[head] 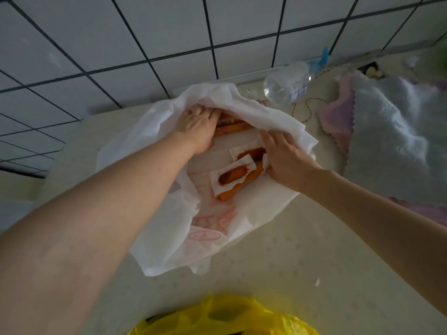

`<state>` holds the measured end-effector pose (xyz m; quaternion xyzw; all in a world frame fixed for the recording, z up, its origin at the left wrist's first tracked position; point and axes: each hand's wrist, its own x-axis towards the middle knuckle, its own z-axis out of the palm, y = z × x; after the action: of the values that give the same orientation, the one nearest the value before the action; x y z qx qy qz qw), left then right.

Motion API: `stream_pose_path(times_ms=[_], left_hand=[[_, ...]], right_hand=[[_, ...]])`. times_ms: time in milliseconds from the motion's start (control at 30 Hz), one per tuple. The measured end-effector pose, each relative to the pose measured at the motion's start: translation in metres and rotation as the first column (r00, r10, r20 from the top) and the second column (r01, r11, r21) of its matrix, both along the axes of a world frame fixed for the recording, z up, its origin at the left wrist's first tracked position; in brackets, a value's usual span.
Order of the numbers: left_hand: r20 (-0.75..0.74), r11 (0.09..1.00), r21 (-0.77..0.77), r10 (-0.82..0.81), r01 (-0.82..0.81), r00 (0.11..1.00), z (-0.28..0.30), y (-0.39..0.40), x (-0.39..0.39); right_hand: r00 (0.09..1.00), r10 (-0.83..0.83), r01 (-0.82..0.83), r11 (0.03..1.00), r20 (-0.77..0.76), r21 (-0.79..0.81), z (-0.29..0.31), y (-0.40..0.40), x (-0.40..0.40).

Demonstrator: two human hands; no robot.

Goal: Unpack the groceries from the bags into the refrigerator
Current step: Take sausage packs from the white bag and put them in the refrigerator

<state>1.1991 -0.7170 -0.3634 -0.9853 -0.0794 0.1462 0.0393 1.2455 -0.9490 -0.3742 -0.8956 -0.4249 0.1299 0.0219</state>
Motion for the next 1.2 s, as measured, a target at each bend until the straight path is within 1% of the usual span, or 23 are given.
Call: stream_pose_path(times_ms=[167, 233, 333, 467, 600, 667, 767, 833, 900, 1000, 1133, 1200], left_hand=[[-0.031, 0.996, -0.081, 0.032, -0.034, 0.999, -0.006, -0.001, 0.01], [-0.038, 0.99, -0.129, 0.054, -0.059, 0.998, -0.008, -0.004, 0.015], [-0.086, 0.983, -0.168, 0.059, -0.073, 0.995, -0.006, -0.009, 0.02], [-0.111, 0.985, -0.154, 0.054, -0.071, 0.992, -0.004, -0.015, 0.015], [-0.132, 0.995, -0.098, -0.046, 0.033, 0.99, -0.003, -0.022, -0.004], [-0.111, 0.994, -0.09, -0.076, 0.066, 0.991, -0.003, -0.024, -0.017], [-0.029, 0.989, -0.032, -0.148, 0.147, 0.989, -0.002, -0.024, -0.036], [-0.002, 0.988, -0.014, -0.155, 0.155, 0.988, -0.001, -0.022, -0.047], [-0.014, 0.989, 0.007, -0.144, 0.145, 0.989, 0.0, -0.021, -0.055], [-0.04, 0.99, 0.05, -0.127, 0.129, 0.991, 0.005, -0.025, -0.061], [-0.085, 0.986, 0.078, -0.141, 0.148, 0.986, 0.017, -0.037, -0.066], [-0.08, 0.981, 0.107, -0.154, 0.162, 0.985, 0.02, -0.041, -0.069]], right_hand=[[0.994, 0.009, -0.02, 0.995, -0.11, -0.097, 0.004, 0.005, 0.019], [0.991, 0.016, -0.031, 0.994, -0.135, -0.109, 0.005, 0.005, 0.022], [0.986, -0.008, -0.01, 0.994, -0.165, -0.105, 0.006, 0.003, 0.021], [0.976, -0.03, 0.011, 0.996, -0.216, -0.09, 0.012, 0.004, 0.02], [0.97, -0.018, -0.001, 0.997, -0.244, -0.079, 0.018, -0.004, 0.014], [0.972, 0.012, -0.028, 0.997, -0.233, -0.067, 0.019, -0.01, 0.008], [0.977, 0.039, -0.051, 0.997, -0.209, -0.053, 0.02, -0.017, -0.001], [0.984, 0.048, -0.057, 0.997, -0.173, -0.046, 0.022, -0.02, -0.006], [0.992, 0.084, -0.089, 0.995, -0.096, -0.05, 0.023, -0.019, -0.01], [0.972, 0.232, -0.23, 0.971, 0.024, -0.067, 0.022, -0.012, -0.02], [0.921, 0.383, -0.381, 0.924, 0.074, -0.033, 0.013, 0.005, -0.034], [0.902, 0.419, -0.414, 0.908, 0.1, -0.069, 0.009, 0.013, -0.041]])
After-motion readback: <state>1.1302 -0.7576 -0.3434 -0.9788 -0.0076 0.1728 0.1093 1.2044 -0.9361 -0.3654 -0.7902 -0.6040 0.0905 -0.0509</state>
